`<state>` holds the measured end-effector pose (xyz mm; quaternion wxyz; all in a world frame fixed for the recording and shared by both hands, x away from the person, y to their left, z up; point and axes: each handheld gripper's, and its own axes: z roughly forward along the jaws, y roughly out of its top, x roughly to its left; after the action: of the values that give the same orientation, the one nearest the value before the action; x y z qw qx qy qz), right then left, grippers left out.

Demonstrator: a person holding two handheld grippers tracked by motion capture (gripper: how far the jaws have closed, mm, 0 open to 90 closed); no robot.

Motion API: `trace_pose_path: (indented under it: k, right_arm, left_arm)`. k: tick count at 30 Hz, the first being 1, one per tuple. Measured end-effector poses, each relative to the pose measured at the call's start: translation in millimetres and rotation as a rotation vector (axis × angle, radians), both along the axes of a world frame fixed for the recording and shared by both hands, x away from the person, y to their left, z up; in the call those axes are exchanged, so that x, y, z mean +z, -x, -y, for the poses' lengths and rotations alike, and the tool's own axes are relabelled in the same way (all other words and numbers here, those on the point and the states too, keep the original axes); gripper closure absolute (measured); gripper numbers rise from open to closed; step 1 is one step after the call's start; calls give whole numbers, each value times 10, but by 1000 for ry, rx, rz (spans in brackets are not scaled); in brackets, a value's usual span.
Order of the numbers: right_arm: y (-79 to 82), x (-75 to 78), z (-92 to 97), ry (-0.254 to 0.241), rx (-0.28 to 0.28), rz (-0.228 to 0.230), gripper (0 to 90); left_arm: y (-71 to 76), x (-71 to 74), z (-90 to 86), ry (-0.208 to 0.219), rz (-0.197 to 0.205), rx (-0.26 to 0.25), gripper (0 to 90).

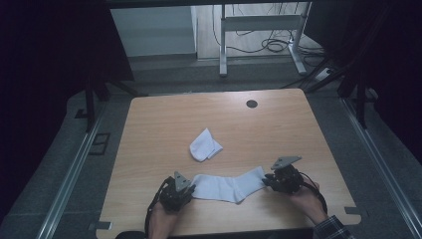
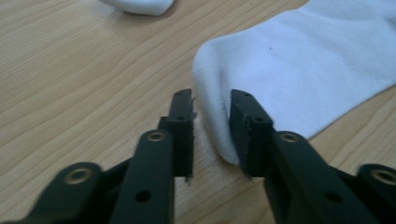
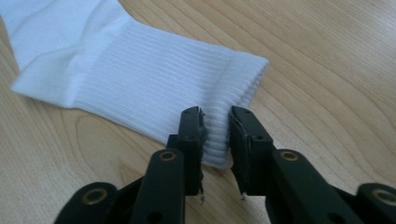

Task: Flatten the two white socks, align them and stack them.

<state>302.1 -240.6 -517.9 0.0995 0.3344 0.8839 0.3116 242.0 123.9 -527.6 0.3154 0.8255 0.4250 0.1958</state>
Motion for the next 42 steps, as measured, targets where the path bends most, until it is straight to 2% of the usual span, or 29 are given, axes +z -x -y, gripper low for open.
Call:
trace_pose_path:
  k: [2,5,10,15,20,27,34,37,42]
  right_arm:
    - [1,6,9,-4,-4,5,695]
    - [1,52,34,-25,-13,32,638]
    - [-33,97,140,-41,-48,62,586]
    - [-81,100,256,-43,-83,72,574]
    - [-129,71,342,-33,-108,81,534]
    - [-207,-9,470,-23,-139,76,500]
    - [-264,-79,562,-3,-168,68,514]
    - [-278,-95,583,-16,-184,61,512]
    - [-286,-115,600,-33,-188,67,467]
  left_arm:
    - [-2,17,-9,5,18,8,595]
    - [-7,41,-30,22,31,11,501]
    - [-36,75,-59,33,59,16,440]
    - [-110,144,-53,33,87,8,442]
    - [-217,192,-39,33,108,-7,498]
    - [-441,214,-2,49,80,-17,570]
    - [-764,265,94,68,65,-39,606]
    - [-892,286,182,73,52,-58,620]
    - [-1048,232,339,22,24,-83,631]
